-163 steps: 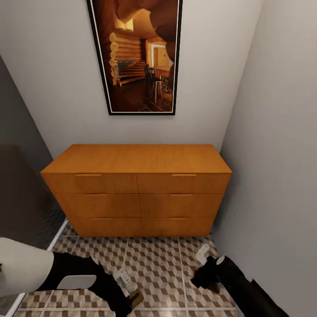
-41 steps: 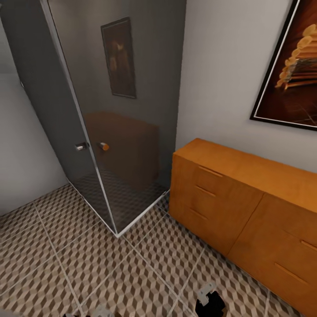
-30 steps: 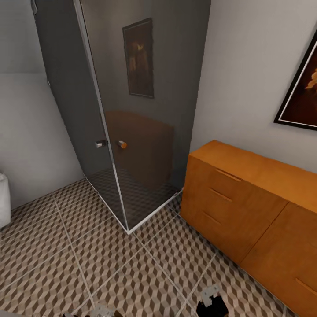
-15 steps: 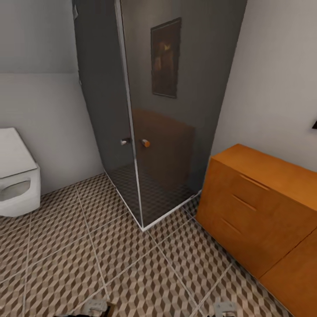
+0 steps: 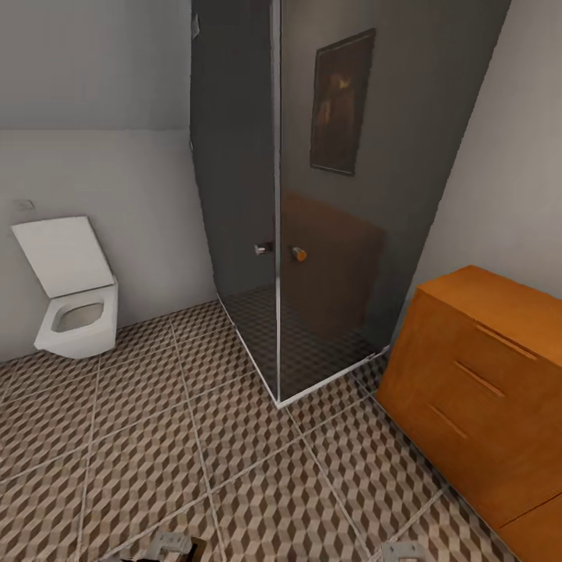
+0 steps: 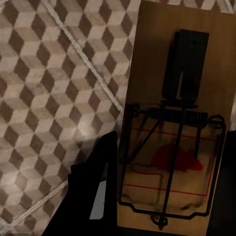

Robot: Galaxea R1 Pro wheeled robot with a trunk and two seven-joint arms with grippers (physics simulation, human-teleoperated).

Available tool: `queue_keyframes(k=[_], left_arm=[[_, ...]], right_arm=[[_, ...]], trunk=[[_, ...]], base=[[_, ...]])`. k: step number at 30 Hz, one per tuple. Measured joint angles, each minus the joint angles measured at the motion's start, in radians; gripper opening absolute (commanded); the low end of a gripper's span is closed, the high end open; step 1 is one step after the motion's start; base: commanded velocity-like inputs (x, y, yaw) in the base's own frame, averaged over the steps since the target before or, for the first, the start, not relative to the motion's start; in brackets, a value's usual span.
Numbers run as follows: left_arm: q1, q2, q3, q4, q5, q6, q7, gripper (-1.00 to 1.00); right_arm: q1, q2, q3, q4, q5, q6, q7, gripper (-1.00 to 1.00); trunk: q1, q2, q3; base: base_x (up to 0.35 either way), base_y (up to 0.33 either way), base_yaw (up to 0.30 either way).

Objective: Take the four mousetraps from the cabinet in the bathroom and place them on the bathroom floor. Make sure all four end up on the same floor surface, and ensure that at least two of them are either under or directly next to the same bathroom sink.

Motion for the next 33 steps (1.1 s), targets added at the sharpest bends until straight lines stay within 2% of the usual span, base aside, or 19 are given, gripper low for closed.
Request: queue_keyframes(k=[33], left_arm=[[0.001, 0.001, 0.000, 0.000, 0.000, 0.000, 0.000, -1.00]], right_arm=[[0.000, 0.001, 0.001, 0.001, 0.001, -0.001, 0.002, -1.00]], trunk=[[0.000, 0.000, 0.000]], base=[[0.000, 0.000, 0.288]])
